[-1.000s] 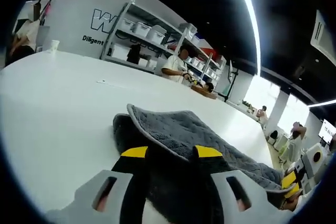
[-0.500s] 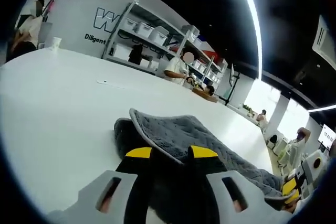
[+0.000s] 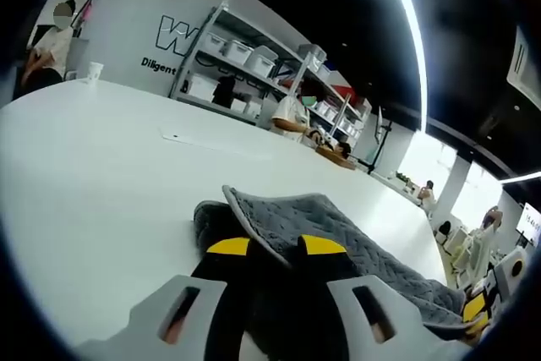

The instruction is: Open the folded towel by lifting each exposed corner and separating the folded layers until the towel lies flat within the target outline without major curled edges

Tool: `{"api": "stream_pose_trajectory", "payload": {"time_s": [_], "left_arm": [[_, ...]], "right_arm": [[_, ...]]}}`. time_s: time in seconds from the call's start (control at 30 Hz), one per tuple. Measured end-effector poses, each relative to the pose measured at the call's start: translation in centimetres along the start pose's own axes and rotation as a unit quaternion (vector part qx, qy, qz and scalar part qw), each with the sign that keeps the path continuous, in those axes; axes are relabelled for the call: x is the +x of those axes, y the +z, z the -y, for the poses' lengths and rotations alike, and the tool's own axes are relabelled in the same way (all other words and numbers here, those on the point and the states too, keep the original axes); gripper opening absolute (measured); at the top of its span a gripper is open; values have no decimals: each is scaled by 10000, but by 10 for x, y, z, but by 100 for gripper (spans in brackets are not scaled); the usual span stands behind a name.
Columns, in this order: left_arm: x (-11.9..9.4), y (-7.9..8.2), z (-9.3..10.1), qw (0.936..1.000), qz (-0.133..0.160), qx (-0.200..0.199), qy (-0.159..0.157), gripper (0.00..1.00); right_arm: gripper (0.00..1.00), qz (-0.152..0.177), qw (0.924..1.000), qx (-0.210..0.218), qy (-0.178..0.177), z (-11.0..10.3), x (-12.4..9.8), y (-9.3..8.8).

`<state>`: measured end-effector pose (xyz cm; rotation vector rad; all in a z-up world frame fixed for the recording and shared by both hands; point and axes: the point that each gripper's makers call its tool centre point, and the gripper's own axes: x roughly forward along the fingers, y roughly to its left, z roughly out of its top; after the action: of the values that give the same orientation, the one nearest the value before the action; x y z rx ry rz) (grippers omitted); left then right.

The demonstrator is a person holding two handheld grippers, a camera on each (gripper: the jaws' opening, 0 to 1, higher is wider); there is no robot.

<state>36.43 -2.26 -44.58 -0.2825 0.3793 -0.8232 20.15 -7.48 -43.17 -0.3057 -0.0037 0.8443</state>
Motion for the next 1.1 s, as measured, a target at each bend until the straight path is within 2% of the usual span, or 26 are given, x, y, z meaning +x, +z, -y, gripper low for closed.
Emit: {"api": "stream_pose_trajectory", "payload": {"time_s": [0.17,0.3,0.4,0.47,0.6,0.67,0.93,0.97,1.1], "left_arm": [[9,6,-11,9998,96,-82,125,19],[14,2,-15,9998,-3,-145,150,17],[19,13,-27,9996,56,-185,226,16],[21,15,-28,9995,67,-295,135,16],[28,20,-42,9992,72,-288,265,16],[31,28,-48,9991,144,-249,296,16],[36,30,-57,9989,139,-297,337,12],[37,29,-64,9986,100,-342,386,10],[37,41,-78,9975,225,-390,545,4]], "right_arm": [[0,4,10000,-9,11,-1,-1,1],[0,-27,10000,-57,23,-2,0,0],[0,-16,10000,-48,42,-3,1,0],[0,-9,10000,-42,39,-2,1,1],[0,-25,9999,-59,80,-4,1,0],[0,-41,10000,-49,74,-4,1,-1],[0,-39,9999,-80,65,-4,1,0],[0,-50,9999,-104,71,-5,1,-1],[0,-65,9999,-129,67,-6,1,-1]]}}
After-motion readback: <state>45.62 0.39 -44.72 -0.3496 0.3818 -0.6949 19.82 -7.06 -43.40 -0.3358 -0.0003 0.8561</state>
